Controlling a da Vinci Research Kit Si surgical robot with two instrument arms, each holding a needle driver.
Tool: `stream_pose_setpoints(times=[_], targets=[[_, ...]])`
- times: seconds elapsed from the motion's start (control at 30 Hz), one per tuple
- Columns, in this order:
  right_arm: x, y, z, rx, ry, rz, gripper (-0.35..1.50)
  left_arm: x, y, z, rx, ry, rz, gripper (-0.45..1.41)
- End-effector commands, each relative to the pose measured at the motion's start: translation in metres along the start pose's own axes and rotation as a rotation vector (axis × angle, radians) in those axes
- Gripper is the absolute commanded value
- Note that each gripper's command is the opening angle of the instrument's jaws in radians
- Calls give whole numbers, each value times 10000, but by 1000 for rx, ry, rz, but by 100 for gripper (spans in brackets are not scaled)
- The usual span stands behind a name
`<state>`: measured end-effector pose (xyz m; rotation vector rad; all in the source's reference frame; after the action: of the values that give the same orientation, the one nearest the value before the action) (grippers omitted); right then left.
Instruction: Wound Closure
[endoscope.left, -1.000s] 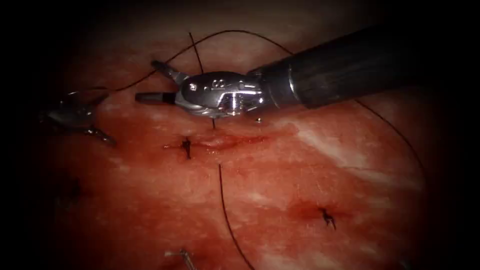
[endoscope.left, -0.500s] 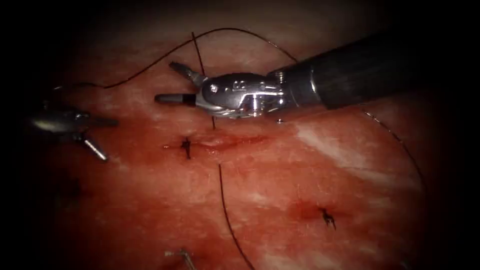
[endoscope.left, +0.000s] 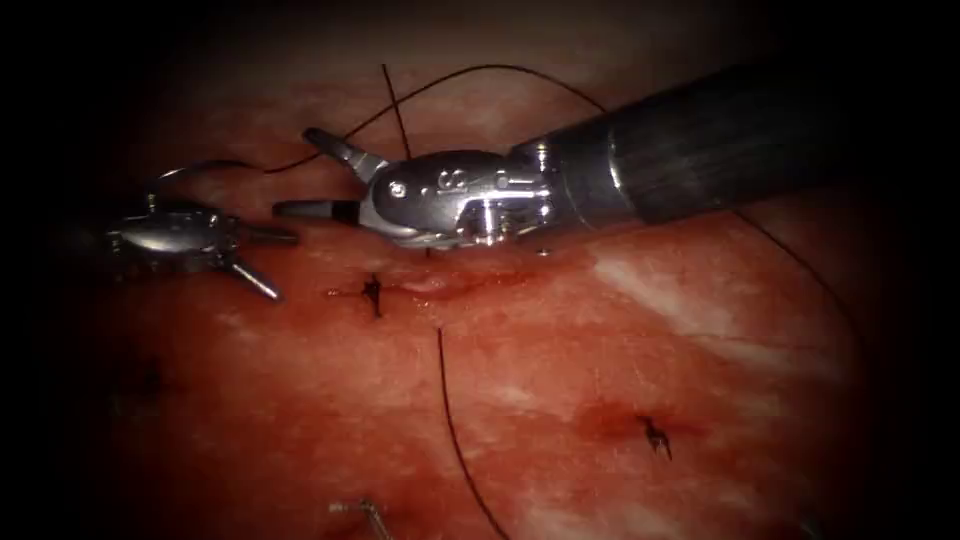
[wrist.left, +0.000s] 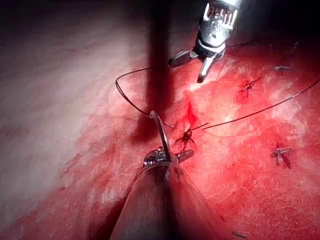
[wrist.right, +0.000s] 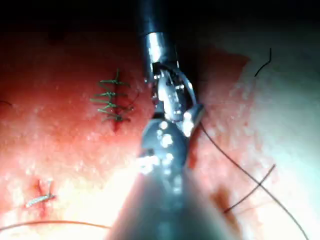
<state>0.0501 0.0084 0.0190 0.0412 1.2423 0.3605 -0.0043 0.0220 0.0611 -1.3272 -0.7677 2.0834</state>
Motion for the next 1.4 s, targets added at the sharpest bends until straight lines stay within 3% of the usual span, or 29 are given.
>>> stream_pose_setpoints(times=[0.03, 0.43, 0.63, 0.7, 0.73, 0.8, 1.0, 1.13, 1.4], targets=[[-2, -2, 16, 7, -13, 1, 81, -5, 0, 9, 4, -6, -2, 42], [-29, 8, 65, 90, -124, -88, 84, 1, 16, 22, 29, -30, -19, 42], [-35, -2, 81, 136, -150, -122, 73, 1, 16, 22, 30, -33, -19, 42], [-35, -3, 86, 150, -153, -132, 56, 1, 16, 22, 30, -36, -19, 42], [-33, -2, 90, 160, -154, -145, 12, 1, 17, 22, 30, -36, -19, 42], [-32, -1, 92, 164, -156, -167, -35, 1, 17, 22, 30, -36, -19, 42], [-21, 6, 84, 153, -135, -179, -35, 0, 17, 23, 32, -42, -18, 44], [-14, 14, 54, 111, -100, -172, -35, -1, 17, 25, 34, -42, -11, 47], [-12, 26, 29, 85, -81, -163, -35, -4, 15, 28, 36, -41, -8, 51]])
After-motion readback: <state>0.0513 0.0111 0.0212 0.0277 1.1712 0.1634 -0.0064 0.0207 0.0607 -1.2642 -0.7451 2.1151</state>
